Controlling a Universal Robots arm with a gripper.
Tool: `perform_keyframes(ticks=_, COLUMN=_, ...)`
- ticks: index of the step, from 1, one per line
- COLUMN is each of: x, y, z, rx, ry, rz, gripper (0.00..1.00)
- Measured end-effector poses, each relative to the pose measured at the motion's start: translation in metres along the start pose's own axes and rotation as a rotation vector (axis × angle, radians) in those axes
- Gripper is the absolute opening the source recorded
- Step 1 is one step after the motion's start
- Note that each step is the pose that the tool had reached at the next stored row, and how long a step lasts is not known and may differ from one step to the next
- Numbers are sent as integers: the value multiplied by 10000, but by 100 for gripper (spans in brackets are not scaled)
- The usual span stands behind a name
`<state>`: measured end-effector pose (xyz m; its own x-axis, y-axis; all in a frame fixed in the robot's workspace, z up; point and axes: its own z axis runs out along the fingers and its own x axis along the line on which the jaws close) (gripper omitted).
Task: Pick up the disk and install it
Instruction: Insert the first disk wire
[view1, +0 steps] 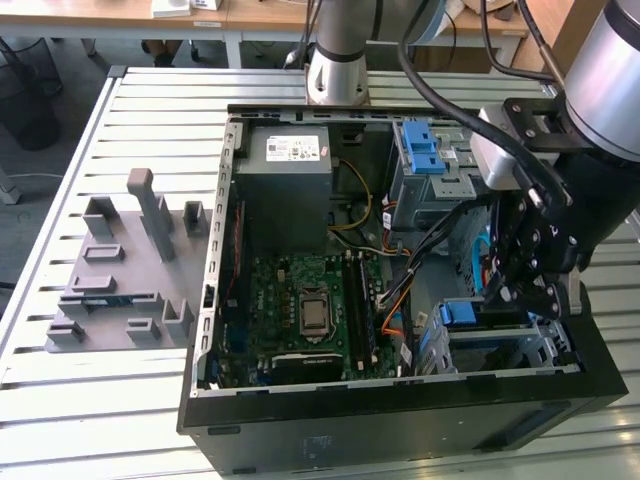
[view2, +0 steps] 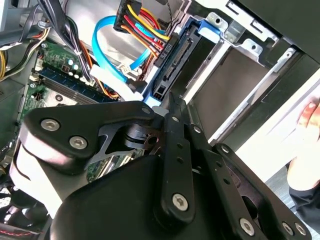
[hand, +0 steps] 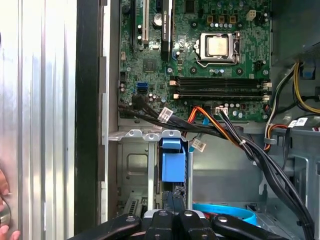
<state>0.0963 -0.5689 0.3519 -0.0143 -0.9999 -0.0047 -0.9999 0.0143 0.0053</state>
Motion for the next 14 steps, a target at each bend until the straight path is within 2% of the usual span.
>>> perform_keyframes(ticks=3, x=-1, y=-17, z=-8, rx=1, ry=-2, rz=0, gripper=11)
perform_keyframes(ticks=9, x=-16, y=-103, z=-11, rx=0, ry=1, rz=0, gripper=11)
perform_keyframes(ticks=14, x=-18, y=-134, z=-33, rx=1, ry=-1, rz=0, gripper=11)
